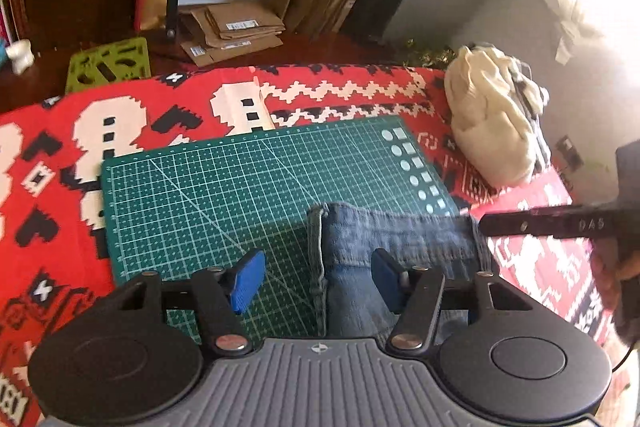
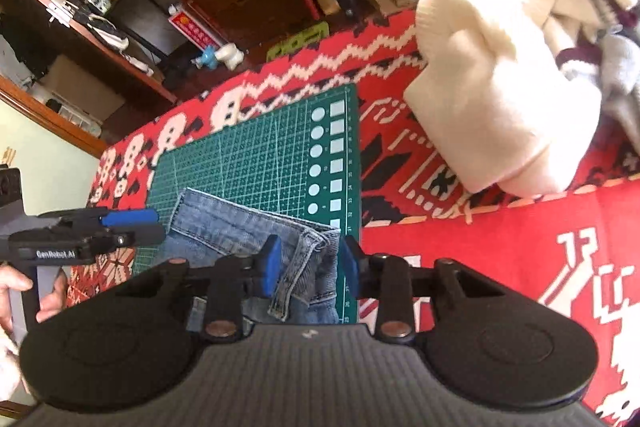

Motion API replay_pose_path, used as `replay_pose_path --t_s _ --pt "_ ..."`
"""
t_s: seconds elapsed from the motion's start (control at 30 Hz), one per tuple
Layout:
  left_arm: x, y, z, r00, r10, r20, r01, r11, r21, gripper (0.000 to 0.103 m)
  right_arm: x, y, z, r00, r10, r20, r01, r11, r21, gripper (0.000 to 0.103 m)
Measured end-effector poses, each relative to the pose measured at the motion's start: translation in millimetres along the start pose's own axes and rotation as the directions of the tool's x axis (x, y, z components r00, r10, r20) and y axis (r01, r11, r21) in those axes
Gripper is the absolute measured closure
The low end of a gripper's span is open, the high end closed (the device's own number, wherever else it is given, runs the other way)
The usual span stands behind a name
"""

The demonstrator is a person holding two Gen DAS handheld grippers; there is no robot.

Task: Fold clothes
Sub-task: 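Grasp the waistband of the shorts with both tools and lift it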

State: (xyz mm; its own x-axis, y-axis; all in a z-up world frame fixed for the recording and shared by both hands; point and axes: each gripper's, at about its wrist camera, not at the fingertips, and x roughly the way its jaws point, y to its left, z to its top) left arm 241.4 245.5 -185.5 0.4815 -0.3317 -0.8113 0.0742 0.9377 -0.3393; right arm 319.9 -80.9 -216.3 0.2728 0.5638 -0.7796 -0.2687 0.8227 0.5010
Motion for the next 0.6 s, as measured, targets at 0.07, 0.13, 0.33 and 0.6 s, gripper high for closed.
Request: replay_pose_path --t_s 0.07,0.13,0.33,0.6 --pt "5.2 2.8 2.2 1.0 -0.011 -0.011 0.011 1.0 -0.013 0.045 6.3 -1.4 1.2 1.0 0.005 -0.023 -0.005 1.0 0.003 0.066" --pt "10.7 3.4 3.3 1.0 -0.015 -0.025 0.015 1.0 -0.011 0.045 11.2 -1.6 0.7 0.999 0.004 -0.035 -0.004 1.0 0.005 0.066" --pt "25.5 5.0 6.3 0.998 -0.037 -0.047 0.036 0.999 -0.009 0.055 20.8 -2.5 2.6 0.998 0.047 -0.032 -0.047 0.999 0.013 0.067" --pt "24.9 -8.6 9.2 0.998 -0.051 -0.035 0.052 0.998 0.026 0.091 10.4 22.3 -0.5 1.0 0.01 0.024 -0.007 0.991 -0.137 0.089"
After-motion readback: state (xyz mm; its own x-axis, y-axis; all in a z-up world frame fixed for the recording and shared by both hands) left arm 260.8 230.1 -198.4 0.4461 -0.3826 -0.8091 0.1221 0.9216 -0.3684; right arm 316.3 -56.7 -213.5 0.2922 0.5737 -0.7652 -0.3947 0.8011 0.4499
